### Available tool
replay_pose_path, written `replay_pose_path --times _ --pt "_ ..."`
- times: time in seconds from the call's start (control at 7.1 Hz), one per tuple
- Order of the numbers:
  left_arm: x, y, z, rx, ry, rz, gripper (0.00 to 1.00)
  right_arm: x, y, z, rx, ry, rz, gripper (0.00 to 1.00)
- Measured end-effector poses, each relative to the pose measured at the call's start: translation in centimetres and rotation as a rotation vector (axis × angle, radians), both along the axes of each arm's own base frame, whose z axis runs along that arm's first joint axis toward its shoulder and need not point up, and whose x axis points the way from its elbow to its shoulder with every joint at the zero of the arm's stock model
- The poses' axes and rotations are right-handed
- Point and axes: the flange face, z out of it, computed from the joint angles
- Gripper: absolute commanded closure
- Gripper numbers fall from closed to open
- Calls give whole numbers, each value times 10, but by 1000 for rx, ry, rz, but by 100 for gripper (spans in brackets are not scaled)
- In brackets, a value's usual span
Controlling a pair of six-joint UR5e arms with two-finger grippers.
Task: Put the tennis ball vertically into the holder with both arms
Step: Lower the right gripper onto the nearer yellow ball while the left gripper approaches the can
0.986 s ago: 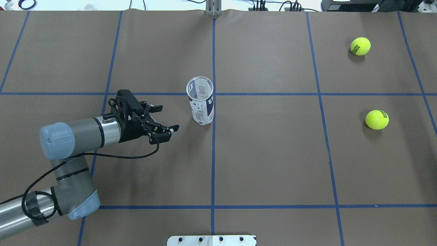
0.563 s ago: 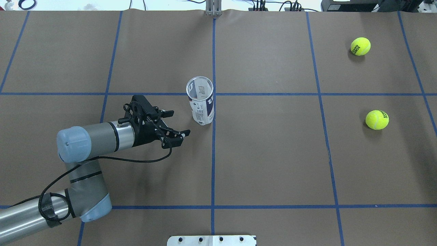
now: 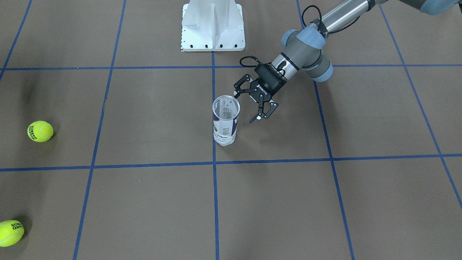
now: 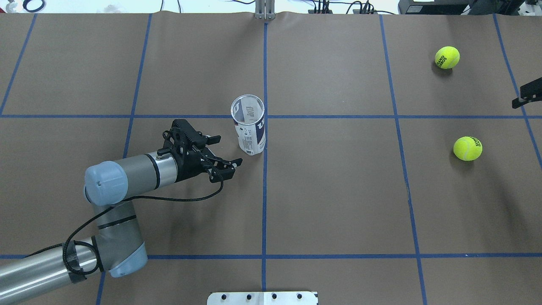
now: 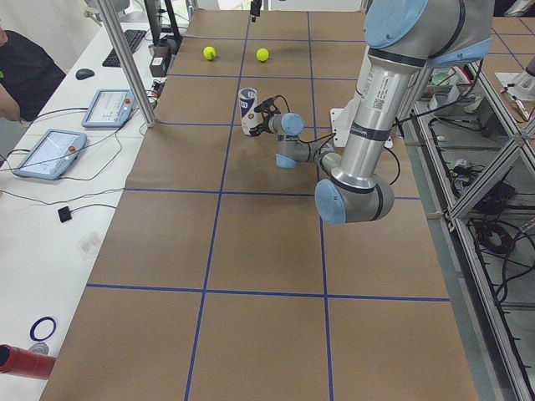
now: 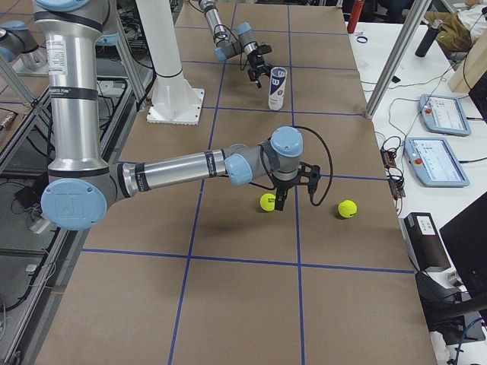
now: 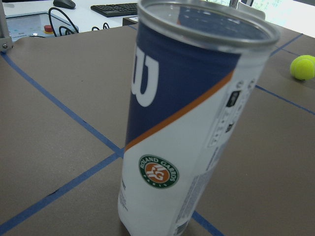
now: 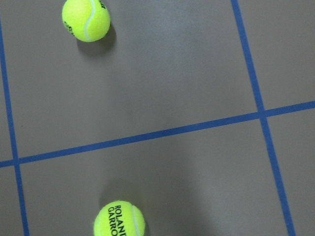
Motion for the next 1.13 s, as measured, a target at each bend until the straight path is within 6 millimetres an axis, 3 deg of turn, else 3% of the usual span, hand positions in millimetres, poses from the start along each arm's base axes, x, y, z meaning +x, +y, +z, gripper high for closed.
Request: replay_pose_path --times 0.28,0.56,0.7,1.13 --pt "1 0 0 -1 -1 -1 1 -71 5 -31 17 4 -41 1" --pt "2 0 2 -3 -6 0 1 -116 10 -46 36 12 -78 1" --pt "3 0 5 -5 -10 0 1 -121 14 -42 40 24 -88 1" --pt "5 -1 7 -5 -16 0 1 -113 20 9 128 125 -208 1"
